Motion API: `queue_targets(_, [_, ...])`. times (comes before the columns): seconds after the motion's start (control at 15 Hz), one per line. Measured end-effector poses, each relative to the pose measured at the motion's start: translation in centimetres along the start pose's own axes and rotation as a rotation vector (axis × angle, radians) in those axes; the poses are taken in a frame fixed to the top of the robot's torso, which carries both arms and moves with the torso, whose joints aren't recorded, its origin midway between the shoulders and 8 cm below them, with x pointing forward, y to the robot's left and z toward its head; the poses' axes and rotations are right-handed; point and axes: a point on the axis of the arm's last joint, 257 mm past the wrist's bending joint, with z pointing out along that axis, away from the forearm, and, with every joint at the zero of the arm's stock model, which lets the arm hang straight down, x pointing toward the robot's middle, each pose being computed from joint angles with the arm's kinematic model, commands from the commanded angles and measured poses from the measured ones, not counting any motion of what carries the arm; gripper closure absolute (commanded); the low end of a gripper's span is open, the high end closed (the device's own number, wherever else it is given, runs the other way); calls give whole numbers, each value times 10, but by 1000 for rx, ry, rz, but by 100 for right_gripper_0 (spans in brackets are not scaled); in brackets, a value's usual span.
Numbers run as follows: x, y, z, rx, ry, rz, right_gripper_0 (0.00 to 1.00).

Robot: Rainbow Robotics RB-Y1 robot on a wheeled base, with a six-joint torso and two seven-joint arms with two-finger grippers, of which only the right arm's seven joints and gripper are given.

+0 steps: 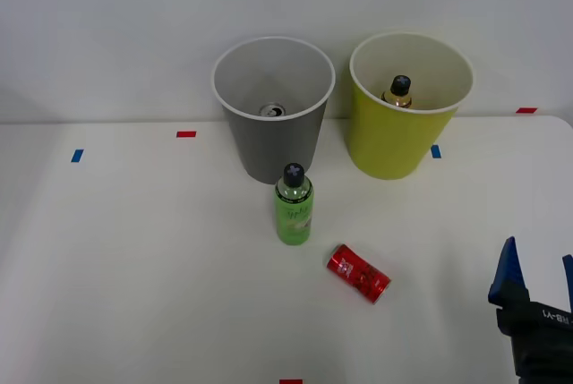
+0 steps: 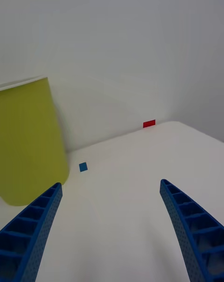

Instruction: Put cans in the gray bin, plastic bottles in the light green bin

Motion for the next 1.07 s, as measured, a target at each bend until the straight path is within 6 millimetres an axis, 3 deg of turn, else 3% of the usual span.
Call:
queue_targets(0.67, [59, 25, -35, -178, 16, 285, 29])
queue_targets(1.07, [89, 52, -53, -315, 105, 151, 29])
